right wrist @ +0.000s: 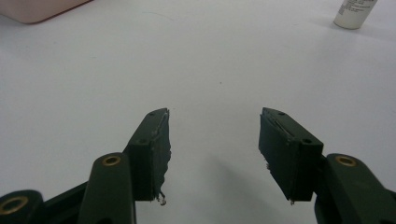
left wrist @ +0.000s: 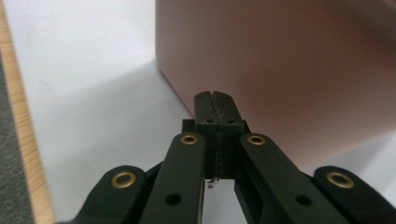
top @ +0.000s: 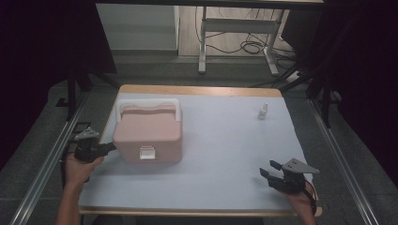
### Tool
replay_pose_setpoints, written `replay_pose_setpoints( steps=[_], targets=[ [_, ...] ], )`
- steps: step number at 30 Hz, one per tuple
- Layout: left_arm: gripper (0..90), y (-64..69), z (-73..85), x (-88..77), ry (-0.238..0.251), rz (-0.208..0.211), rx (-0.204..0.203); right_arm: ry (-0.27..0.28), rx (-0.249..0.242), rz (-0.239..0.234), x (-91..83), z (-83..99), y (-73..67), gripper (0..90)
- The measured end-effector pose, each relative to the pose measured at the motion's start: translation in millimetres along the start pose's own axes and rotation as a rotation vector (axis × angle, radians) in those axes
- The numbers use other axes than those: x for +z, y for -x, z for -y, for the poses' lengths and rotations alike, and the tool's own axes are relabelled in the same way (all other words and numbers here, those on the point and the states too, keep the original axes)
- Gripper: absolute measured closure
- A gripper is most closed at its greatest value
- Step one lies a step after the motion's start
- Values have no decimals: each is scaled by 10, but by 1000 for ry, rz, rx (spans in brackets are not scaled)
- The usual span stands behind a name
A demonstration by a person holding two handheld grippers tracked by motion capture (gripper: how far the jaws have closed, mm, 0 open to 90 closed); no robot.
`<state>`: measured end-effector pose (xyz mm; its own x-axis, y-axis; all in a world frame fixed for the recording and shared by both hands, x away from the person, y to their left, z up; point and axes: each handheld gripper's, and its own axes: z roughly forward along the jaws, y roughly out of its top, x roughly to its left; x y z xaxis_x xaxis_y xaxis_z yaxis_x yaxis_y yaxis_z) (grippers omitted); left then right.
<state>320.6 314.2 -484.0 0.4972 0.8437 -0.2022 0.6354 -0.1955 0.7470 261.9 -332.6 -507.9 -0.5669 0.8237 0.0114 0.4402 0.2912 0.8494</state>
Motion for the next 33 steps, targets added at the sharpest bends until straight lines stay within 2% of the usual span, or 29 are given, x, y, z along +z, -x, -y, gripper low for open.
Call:
replay_pose_setpoints(
  steps=[3, 4, 7, 17, 21, 26, 33],
  targets=[
    [900, 18, -17, 50, -7, 2, 7, 1, 0, 3, -7, 3, 3, 436],
    [900, 22, -25, 62, -11, -9, 8, 2, -2, 5, -11, 6, 6, 434],
    [900, 4, -42, 82, -9, -7, -5, 1, -5, 6, -8, 7, 6, 432],
    [900, -12, -97, 136, -13, -26, -16, 0, -15, 6, 2, 0, -23, 429],
    [900, -4, -114, 167, -12, -20, -18, -2, -20, 5, 10, -1, -27, 427],
    [900, 58, -157, 234, -19, -11, -8, 0, -19, 5, 16, -1, -37, 426],
    [900, 315, -258, 431, -33, 37, 33, -2, -24, 3, 14, -3, -42, 425]
  ],
)
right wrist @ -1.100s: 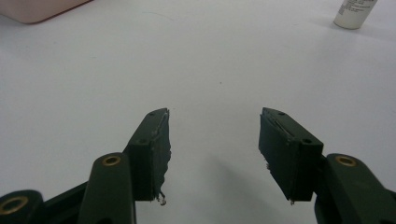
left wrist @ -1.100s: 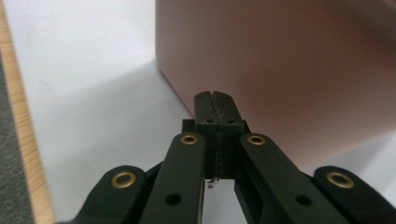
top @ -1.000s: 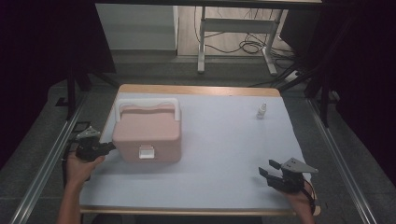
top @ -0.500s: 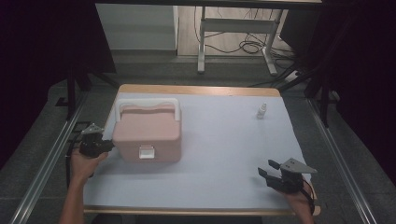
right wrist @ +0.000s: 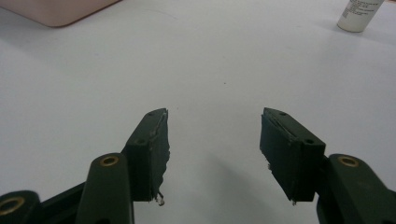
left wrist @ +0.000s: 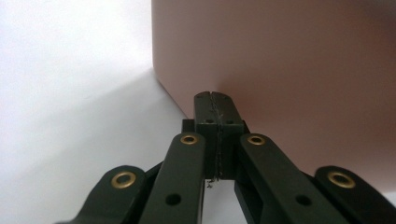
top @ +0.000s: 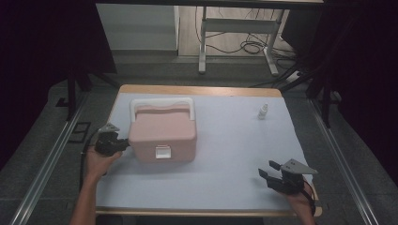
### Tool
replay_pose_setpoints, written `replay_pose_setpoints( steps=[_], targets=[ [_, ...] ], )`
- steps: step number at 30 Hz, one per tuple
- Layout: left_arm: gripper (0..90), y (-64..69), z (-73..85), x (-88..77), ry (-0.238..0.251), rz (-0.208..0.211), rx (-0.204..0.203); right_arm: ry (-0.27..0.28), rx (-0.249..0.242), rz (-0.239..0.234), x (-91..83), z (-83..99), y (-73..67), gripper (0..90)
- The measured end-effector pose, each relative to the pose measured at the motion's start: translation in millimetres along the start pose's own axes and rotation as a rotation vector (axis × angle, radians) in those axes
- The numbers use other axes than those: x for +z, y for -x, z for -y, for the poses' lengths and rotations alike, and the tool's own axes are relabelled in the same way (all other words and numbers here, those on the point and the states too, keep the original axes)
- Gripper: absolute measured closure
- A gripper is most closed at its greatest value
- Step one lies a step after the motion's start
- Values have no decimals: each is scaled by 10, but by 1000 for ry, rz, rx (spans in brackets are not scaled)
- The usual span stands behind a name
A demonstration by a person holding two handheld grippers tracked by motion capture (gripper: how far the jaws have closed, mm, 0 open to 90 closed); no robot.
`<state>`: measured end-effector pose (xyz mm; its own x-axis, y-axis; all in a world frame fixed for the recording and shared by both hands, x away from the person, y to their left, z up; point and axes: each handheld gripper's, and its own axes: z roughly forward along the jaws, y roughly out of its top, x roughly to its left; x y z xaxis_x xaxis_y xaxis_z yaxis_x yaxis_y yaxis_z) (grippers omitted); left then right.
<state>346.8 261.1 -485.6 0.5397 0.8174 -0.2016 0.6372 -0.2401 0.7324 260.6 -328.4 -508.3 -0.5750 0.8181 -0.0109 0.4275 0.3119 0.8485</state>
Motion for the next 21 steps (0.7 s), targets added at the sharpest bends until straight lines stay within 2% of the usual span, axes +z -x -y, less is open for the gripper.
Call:
replay_pose_setpoints(
  steps=[8, 15, 21],
  targets=[
    [900, 228, -131, 199, -17, 28, 42, 3, 1, 1, -10, 1, 6, 424],
    [900, 301, -251, 344, -23, 33, 47, 1, -3, -1, -7, 0, -1, 423],
    [900, 404, -416, 496, -42, 45, 78, 1, 1, 1, 0, 6, 2, 422]
  ],
)
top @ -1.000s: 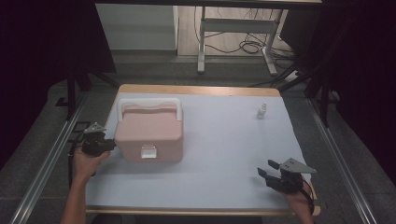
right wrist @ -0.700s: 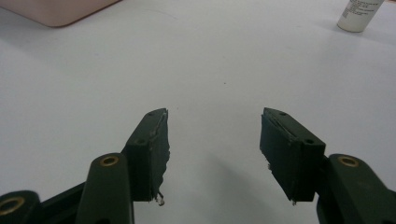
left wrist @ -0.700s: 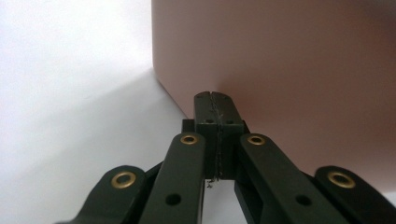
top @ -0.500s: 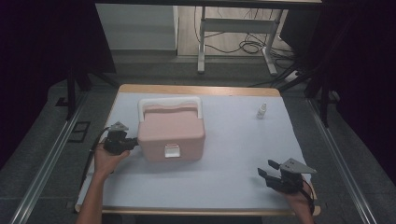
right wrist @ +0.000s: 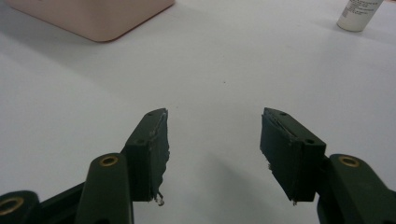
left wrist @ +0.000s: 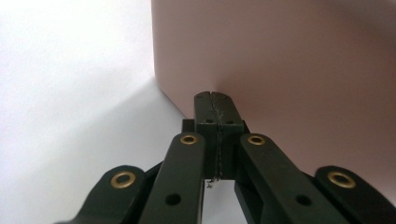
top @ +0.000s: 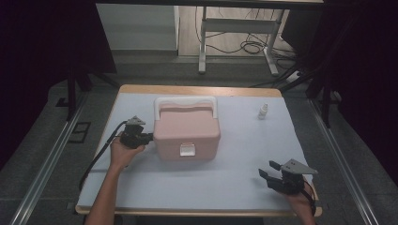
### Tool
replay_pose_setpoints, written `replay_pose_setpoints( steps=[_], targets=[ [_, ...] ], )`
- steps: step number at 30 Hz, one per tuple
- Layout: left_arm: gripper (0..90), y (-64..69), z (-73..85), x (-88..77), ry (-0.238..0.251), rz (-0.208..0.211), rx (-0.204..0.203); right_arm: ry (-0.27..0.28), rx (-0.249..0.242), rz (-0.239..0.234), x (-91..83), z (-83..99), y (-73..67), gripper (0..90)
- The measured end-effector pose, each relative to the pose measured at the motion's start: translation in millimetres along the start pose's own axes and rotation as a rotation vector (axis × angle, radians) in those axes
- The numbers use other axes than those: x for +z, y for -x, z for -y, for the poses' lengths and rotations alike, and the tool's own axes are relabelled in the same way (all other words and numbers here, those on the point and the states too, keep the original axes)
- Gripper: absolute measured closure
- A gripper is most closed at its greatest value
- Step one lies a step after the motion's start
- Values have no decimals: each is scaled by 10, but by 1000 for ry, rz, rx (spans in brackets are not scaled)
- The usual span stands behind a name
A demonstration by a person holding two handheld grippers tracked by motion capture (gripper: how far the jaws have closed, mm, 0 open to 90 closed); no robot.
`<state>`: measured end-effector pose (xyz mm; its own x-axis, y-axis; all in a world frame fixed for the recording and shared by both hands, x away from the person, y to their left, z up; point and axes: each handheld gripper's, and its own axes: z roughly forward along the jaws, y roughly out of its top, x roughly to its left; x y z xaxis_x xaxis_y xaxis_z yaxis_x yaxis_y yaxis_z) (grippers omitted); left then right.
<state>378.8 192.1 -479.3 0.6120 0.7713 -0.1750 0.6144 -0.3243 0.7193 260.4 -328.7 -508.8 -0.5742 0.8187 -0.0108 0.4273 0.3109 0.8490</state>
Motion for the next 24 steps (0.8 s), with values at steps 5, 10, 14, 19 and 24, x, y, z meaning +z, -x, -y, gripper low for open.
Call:
replay_pose_setpoints(
  steps=[5, 10, 14, 19, 24],
  targets=[
    [900, 83, -97, 131, -1, 26, 6, -5, -1, 1, -5, 1, 2, 422],
    [900, 122, -142, 186, -2, 26, 10, -8, -5, -1, 6, 0, -9, 422],
    [900, 106, -152, 244, 9, 37, -14, -16, -12, -6, 39, 4, -30, 421],
    [900, 84, -171, 283, 17, 40, -28, -18, -11, -6, 44, 8, -28, 421],
    [900, 72, -189, 321, 29, 45, -55, -19, -13, -8, 55, 9, -37, 421]
  ],
)
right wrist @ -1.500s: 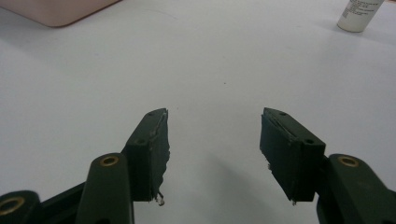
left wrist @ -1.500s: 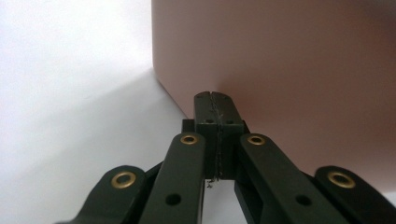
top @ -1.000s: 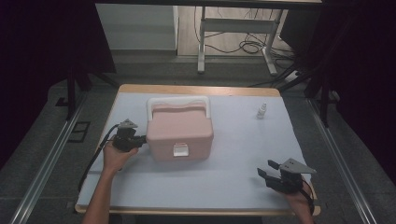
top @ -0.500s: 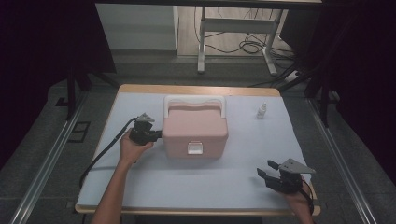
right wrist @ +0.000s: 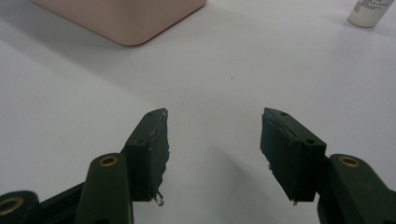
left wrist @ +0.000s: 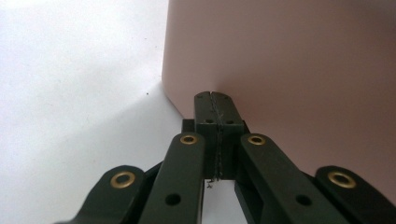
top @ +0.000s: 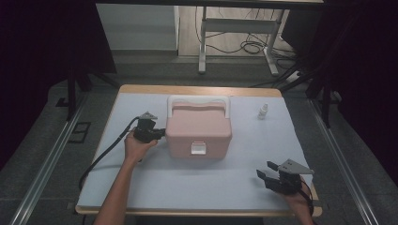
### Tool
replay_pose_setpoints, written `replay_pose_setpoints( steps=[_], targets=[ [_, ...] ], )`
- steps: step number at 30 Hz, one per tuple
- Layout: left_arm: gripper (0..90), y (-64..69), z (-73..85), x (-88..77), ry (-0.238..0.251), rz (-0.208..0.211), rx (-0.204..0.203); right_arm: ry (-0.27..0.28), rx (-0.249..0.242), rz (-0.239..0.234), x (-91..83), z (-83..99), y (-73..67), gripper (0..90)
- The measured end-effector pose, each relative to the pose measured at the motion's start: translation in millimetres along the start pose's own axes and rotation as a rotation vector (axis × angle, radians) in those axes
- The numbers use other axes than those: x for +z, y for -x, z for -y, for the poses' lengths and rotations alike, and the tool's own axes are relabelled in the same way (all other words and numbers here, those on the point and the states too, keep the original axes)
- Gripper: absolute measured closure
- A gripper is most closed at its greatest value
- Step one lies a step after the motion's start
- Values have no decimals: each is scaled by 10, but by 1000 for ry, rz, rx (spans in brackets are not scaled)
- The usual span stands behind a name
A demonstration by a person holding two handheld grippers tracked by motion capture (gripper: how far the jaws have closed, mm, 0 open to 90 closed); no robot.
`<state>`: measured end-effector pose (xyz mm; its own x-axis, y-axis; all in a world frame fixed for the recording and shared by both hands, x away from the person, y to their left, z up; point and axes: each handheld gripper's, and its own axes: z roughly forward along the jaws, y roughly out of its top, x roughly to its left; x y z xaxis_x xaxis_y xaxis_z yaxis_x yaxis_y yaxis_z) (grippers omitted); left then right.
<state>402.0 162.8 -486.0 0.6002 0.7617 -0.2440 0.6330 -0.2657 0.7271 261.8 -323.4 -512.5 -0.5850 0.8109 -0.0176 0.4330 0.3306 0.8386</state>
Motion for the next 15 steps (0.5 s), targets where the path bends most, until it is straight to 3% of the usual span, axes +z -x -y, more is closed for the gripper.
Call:
replay_pose_setpoints(
  steps=[15],
  targets=[
    [900, 8, -25, 83, 18, 17, -36, -11, -2, -6, 29, 4, -15, 421]
  ],
)
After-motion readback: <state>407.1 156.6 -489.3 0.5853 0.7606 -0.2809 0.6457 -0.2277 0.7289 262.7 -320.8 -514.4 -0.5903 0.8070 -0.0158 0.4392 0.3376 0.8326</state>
